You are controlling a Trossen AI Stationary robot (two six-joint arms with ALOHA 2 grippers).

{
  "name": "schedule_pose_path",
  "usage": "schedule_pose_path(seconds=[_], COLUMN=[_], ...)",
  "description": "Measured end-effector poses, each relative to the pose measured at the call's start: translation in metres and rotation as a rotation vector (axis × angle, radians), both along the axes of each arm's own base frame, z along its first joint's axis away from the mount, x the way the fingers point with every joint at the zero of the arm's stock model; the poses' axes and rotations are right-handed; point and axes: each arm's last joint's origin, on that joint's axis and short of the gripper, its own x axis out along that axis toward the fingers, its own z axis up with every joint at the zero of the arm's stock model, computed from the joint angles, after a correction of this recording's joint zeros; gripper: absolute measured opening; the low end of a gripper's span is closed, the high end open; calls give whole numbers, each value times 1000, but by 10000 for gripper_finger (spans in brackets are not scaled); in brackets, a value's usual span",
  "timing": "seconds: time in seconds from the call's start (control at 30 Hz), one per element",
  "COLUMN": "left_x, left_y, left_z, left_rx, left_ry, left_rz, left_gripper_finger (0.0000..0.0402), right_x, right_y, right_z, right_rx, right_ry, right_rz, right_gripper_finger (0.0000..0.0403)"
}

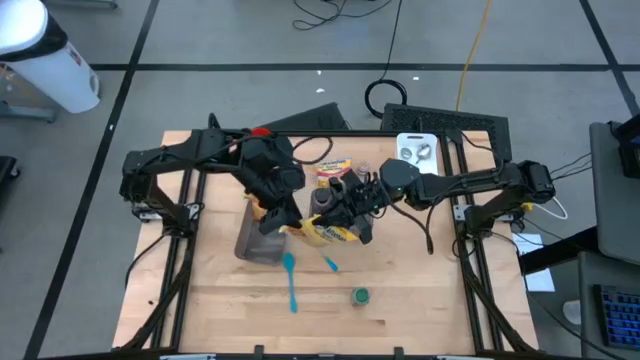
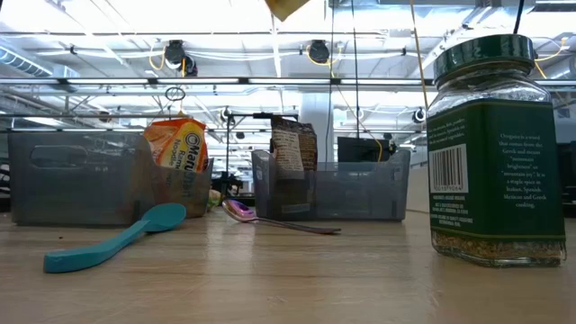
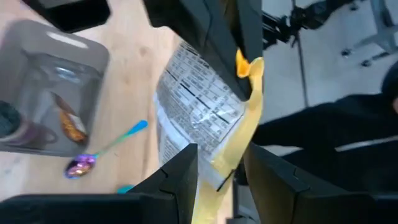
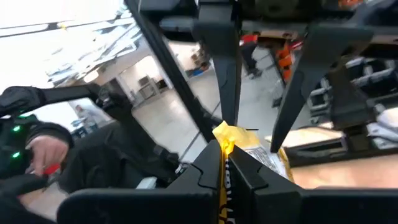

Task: Pick & Place Food Item
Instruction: Put the yellow noodle pack into the left black bin

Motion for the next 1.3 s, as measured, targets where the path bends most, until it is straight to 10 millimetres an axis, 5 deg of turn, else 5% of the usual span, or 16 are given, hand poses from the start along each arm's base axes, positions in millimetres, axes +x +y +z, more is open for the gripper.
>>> schedule_pose_path(seconds=[1.07, 1.3], left_x=[-1, -1], left_y=[2, 3], left_z=[5, 5], left_rx=[70, 68], left_ry=[-59, -48], left_rz=[34, 43], left_gripper_finger=[135, 77], right_x=[-2, -2], right_y=[-13, -13], right_z=[5, 5], right_rx=[-2, -2], right_ry=[-34, -32], right_rz=[-61, -61], right_gripper_finger=[0, 0])
